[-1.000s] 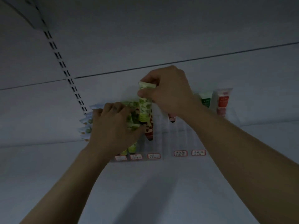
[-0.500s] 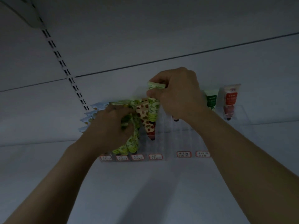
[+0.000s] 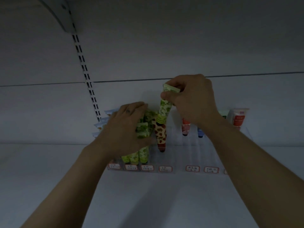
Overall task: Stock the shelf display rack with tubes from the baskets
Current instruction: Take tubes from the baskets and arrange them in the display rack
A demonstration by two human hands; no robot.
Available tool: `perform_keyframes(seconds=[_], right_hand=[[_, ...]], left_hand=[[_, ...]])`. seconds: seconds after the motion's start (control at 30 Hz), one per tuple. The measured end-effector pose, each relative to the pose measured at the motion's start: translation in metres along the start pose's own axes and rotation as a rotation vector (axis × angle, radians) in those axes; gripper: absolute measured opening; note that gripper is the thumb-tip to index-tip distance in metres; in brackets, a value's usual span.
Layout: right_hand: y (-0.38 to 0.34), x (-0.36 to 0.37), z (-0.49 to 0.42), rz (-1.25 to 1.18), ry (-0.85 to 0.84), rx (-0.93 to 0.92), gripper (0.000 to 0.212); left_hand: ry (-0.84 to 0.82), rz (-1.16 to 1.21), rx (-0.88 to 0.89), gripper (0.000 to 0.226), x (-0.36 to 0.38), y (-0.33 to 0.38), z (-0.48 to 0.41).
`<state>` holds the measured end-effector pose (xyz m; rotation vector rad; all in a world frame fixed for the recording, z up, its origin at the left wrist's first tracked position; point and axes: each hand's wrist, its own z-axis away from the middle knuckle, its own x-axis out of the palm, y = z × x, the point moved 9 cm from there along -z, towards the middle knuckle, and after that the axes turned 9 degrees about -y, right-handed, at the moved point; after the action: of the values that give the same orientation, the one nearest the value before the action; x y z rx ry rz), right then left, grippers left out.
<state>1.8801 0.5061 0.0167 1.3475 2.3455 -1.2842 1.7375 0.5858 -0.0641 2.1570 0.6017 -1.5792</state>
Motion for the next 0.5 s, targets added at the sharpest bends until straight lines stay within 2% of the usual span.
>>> perform_keyframes(seconds=[0.1,0.2,0.27,0.37,0.5], right_hand=[[-0.005,-0.002,-0.002,0.038,0.01,-0.006,0.02],[-0.008,-0.007,-0.007,0.09,0.012,-0.004,0.018],[-0.009,-0.007,-0.011,0.124,0.004,-0.003,0.018],[-0.015,-0.008,-0.018,0.132,0.031,-0.028,0.017],[-0.02,-0.003,-0.027,0.163,0.055,-0.056,0.017]], left_hand=[[-0.033,0.137,-0.021,0.078,0.0,0.0,-0.012],[0.005,0.339,-0.035,0.047,-0.009,-0.008,-0.026],[0.015,0.223,-0.044,0.035,-0.019,-0.01,-0.04],[-0.033,0.035,-0.081,0.031,-0.024,-0.013,-0.062],[-0.165,0.019,-0.093,0.026,-0.013,-0.017,-0.08]])
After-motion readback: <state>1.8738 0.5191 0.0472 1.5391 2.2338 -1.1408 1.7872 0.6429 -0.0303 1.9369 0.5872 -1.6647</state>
